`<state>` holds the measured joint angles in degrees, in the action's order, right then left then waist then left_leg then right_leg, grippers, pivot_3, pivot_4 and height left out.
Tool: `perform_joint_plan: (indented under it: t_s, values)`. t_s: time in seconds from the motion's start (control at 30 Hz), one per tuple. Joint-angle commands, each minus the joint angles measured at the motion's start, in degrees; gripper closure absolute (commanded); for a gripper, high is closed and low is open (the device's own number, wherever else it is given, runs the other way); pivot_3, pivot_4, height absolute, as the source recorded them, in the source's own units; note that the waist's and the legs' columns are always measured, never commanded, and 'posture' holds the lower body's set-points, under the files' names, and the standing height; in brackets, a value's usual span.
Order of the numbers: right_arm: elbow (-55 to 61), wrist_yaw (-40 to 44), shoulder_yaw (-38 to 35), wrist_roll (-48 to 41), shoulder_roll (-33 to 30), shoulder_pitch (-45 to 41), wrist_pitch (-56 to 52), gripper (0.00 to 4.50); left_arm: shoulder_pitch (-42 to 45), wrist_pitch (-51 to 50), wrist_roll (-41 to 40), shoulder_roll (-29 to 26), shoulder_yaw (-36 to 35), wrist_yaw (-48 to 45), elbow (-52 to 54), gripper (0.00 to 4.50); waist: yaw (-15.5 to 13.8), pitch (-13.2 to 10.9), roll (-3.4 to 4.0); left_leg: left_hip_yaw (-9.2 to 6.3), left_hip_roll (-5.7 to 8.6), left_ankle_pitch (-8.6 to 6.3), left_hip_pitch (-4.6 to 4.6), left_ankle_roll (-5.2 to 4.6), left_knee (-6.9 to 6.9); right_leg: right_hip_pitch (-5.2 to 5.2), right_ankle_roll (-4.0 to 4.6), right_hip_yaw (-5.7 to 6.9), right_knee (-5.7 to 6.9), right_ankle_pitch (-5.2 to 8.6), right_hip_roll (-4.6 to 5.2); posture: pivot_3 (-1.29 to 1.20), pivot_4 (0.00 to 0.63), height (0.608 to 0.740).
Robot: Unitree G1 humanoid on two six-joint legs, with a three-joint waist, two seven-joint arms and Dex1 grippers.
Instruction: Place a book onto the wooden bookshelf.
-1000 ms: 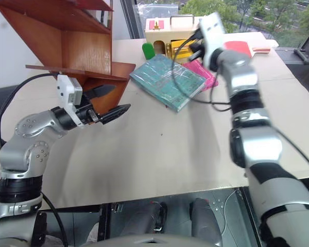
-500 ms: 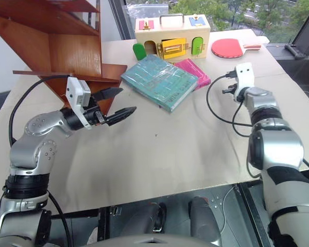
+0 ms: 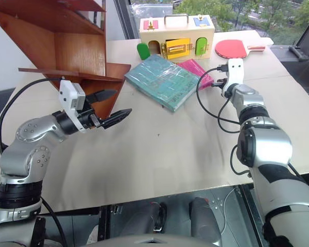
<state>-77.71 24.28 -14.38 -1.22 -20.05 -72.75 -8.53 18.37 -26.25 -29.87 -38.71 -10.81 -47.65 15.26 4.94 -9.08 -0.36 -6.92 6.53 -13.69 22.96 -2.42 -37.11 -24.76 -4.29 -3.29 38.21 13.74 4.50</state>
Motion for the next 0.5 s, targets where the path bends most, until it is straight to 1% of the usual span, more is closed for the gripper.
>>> perform_joint_plan:
  t_s: [0.03,0.2,0.37,0.43,0.5]
  values:
    - [2.8,6.4,1.8,0.1,1.6,-3.9,1.5,4.4,1.8,1.6,-0.2,0.1,-0.3,-0.1,0.1,0.0,0.2,0.0,0.0,0.0,0.0,0.0,0.0,0.0,0.0,0.0,0.0,0.0,0.01,0.0,0.0,0.0,0.15,0.74]
    - [6.0,8.9,4.6,0.4,5.5,-5.5,1.0,4.4,3.7,3.3,1.2,1.6,1.5,-0.3,-2.4,0.0,0.5,0.0,0.01,-0.01,-0.01,0.0,-0.01,0.0,-0.02,-0.01,0.0,0.0,0.06,0.0,0.01,0.0,0.15,0.74]
    - [14.1,8.1,5.5,-1.2,9.6,-5.2,0.7,4.4,4.4,4.5,1.9,2.0,2.1,-0.4,-3.7,0.0,0.4,0.0,0.01,-0.05,0.0,0.0,0.0,0.0,-0.03,-0.03,0.0,0.02,0.07,0.0,0.01,0.0,0.15,0.74]
    - [13.7,4.6,7.5,1.3,10.4,-5.9,1.9,4.4,4.9,4.5,1.8,2.3,2.5,-0.5,-4.0,0.0,0.4,0.0,0.01,-0.08,0.0,0.0,0.0,0.01,-0.04,-0.02,0.0,0.06,0.08,0.0,0.0,0.0,0.15,0.74]
    - [10.8,1.5,9.3,3.4,11.1,-6.6,2.4,4.4,5.0,4.3,1.7,2.5,2.9,-0.5,-3.8,0.0,0.4,0.0,0.01,-0.1,0.01,0.0,0.0,0.01,-0.05,-0.01,0.0,0.08,0.08,0.0,-0.01,0.0,0.15,0.74]
